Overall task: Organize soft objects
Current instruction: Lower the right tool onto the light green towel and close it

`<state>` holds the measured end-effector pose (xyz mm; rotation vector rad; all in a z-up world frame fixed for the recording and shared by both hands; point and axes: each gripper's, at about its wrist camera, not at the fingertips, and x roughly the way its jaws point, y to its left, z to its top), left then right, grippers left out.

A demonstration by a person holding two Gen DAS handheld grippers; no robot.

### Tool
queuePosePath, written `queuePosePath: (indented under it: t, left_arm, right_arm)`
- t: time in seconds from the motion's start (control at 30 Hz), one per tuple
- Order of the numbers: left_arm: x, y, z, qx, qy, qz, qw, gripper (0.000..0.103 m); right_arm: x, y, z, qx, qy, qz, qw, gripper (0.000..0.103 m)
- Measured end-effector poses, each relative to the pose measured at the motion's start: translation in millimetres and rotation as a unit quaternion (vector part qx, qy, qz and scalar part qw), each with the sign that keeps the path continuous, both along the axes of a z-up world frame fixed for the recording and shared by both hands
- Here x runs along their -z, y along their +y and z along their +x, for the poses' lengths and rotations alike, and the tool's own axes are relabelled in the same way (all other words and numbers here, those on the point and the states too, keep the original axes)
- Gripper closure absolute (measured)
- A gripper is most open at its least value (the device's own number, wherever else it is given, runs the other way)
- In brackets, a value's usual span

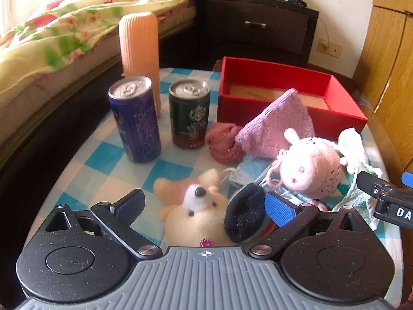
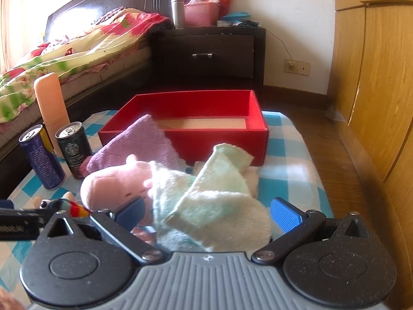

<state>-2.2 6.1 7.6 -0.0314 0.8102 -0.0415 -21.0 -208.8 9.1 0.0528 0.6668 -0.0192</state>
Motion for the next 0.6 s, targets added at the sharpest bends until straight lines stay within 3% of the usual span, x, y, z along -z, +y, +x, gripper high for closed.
queuePosePath:
  t: [0.27, 0.47, 0.6]
  left_arm:
    - [-3.0, -1.8, -2.5, 0.034, -0.002, -0.015, 0.9993, 0.006]
    - [-1.9, -4.1, -0.6, 0.051, 0.017, -0.036, 0.9979, 0.006]
    - [-0.6, -11.1, 0.2, 0.068, 0.009, -0.026, 0.9973, 0.006]
  right_arm:
    - [-0.9, -14.9, 22.9, -0.03, 0.028, 0.0, 0.999, 0.019]
    - [5.7, -35.5, 48.7, -0.035, 0.08, 0.083, 0.993, 0.023]
    - [13.0, -49.3, 60.2, -0.047, 0.116, 0.154, 0.98, 0.036]
